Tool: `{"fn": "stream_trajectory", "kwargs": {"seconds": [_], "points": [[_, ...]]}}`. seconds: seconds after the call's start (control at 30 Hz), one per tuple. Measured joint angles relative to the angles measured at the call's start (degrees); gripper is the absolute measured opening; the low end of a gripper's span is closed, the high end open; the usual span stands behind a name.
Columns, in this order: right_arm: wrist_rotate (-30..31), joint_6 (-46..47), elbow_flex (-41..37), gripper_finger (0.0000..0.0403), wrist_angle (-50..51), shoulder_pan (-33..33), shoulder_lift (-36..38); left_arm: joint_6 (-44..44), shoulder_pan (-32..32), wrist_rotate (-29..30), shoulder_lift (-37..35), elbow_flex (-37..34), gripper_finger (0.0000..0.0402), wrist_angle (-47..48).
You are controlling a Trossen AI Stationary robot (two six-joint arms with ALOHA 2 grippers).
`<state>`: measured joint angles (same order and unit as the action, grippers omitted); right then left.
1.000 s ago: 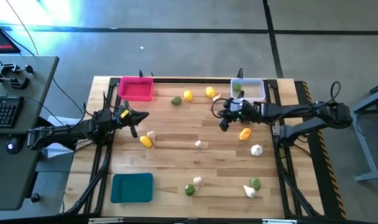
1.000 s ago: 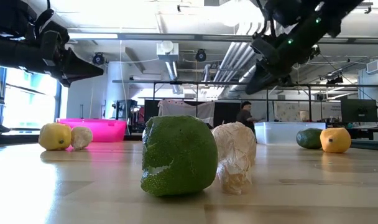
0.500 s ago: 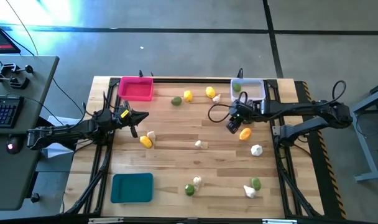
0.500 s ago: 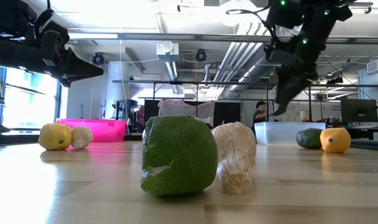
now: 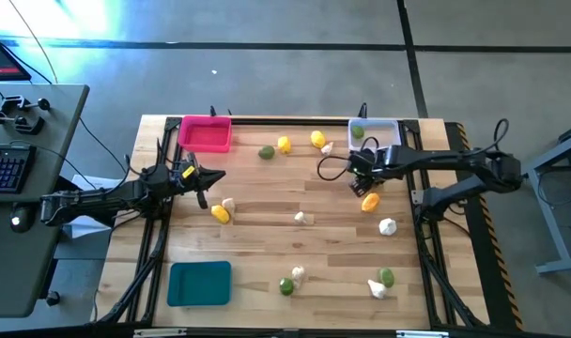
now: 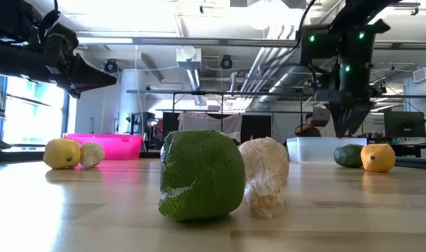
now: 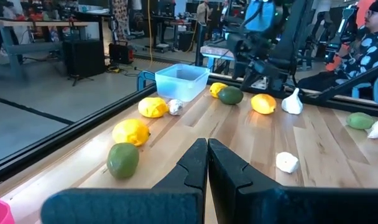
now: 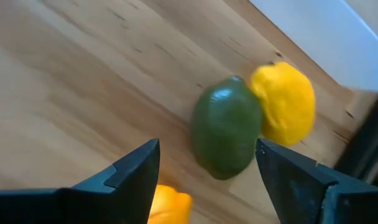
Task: Sort produce into baskets
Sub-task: Put the top right lime into the transparent bin
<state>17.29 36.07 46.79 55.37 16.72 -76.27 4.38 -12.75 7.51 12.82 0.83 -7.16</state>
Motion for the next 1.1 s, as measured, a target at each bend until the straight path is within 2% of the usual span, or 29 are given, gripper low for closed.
{"fn": "stream_trajectory", "kwargs": {"seconds": [0.37, 1.1], "points": [[0.1, 0.0, 0.0, 0.0277, -0.3, 4.5, -5.6, 0.0, 0.0, -0.1, 2.7, 0.0, 0.0, 0.0], [-3.8, -0.1, 0.0, 0.0278, -2.6, 4.7, -6.3, -0.1, 0.0, 0.1, 3.8, 0.0, 0.0, 0.0]]}}
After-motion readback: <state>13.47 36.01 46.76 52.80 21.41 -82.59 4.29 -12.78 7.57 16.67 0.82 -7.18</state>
